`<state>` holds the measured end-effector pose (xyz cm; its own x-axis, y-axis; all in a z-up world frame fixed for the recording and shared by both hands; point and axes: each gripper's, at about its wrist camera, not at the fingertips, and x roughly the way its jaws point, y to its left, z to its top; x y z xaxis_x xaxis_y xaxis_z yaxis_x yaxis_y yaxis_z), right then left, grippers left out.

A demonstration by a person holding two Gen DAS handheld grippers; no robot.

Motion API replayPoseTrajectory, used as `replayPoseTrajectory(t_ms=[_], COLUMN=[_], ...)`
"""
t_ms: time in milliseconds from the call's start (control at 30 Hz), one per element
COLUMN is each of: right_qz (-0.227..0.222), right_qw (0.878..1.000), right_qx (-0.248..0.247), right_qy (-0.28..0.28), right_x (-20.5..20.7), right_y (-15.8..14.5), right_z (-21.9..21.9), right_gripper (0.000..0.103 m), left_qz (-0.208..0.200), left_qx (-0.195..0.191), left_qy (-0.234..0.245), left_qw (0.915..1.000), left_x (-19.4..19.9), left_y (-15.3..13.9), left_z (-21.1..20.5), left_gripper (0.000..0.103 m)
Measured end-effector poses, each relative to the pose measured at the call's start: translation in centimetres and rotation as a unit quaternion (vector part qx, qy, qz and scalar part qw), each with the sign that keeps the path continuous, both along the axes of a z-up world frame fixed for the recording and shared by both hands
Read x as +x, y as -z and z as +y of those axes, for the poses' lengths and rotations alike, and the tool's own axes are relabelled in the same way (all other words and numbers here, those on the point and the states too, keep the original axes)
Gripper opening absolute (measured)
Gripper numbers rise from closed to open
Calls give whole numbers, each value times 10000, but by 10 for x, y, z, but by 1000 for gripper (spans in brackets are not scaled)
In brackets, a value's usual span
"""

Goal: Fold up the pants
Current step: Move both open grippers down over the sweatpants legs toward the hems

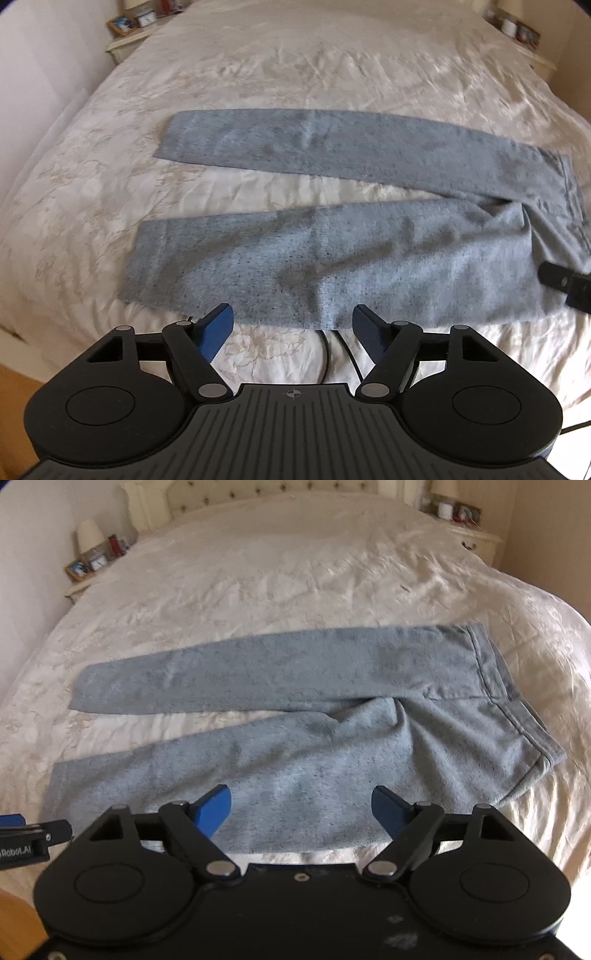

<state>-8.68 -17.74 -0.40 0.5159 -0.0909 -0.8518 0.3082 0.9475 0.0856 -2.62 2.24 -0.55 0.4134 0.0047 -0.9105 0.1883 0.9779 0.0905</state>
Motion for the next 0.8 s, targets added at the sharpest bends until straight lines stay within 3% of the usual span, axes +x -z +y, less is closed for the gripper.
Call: replayPoseTrajectory(t_ms=[267, 433, 633, 800], right_qz=[380, 405, 282, 376], right_qw=[9964, 9921, 9939, 9988], right_qx=[167, 300, 282, 158], right_qy=[735, 1145, 1025, 271], right_x=[36, 76, 124, 159], right_y=[11, 9, 7, 15], right_z=[-24, -37, -30, -9], right_gripper=[87, 87, 87, 84], left_qz=[201, 107, 116, 321], left_qx=[-56, -142, -33, 102], left_qy=[297, 237, 447, 235], left_qw=[9993, 9996, 9989, 9992], left_x=[47, 92, 142, 170], left_y=[27, 28, 33, 48], left_z=[14, 31, 40, 53], left_gripper=[57, 57, 57, 57])
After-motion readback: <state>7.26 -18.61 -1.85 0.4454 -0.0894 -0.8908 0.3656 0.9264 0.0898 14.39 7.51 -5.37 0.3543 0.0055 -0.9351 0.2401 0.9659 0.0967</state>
